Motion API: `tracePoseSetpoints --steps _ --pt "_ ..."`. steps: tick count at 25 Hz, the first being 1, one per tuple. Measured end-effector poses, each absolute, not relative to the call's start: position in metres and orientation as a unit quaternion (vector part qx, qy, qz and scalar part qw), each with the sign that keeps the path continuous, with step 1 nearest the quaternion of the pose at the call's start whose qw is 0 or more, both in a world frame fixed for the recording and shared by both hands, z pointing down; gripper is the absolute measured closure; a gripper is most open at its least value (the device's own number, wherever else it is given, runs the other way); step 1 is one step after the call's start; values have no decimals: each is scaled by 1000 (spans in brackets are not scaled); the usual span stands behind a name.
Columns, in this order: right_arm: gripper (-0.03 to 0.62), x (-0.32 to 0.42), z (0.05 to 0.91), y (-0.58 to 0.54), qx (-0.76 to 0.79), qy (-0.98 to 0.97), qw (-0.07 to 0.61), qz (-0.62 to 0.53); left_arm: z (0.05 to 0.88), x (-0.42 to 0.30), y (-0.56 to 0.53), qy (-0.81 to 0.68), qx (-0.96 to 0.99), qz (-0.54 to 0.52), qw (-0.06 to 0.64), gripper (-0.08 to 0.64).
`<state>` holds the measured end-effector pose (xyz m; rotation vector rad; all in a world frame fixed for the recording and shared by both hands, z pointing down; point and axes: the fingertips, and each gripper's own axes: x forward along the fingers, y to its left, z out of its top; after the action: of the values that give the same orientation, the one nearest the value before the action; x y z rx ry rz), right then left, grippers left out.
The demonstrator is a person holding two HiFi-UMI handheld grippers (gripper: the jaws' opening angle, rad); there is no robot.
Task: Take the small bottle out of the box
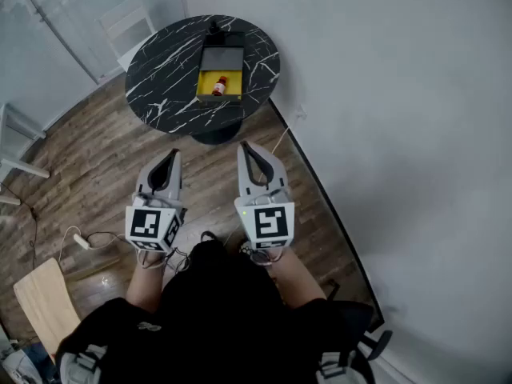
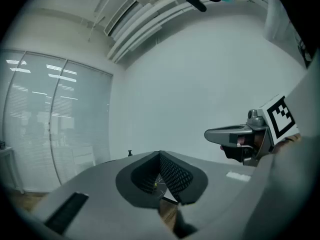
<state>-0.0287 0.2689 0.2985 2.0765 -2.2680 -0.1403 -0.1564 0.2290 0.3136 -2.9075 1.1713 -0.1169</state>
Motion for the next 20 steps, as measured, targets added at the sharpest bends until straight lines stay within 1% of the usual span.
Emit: tracePoseSetpoints --steps 9,14,20 --pt "597 -56 301 256 668 -741 52 -45 318 -178 217 363 -930 -48 -10 561" --pt "597 -76 308 241 667 -743 46 -34 327 -194 204 351 -934 -55 -22 561" --pt "597 -93 314 225 680 -728 68 -50 333 -218 181 343 -938 -51 -21 561"
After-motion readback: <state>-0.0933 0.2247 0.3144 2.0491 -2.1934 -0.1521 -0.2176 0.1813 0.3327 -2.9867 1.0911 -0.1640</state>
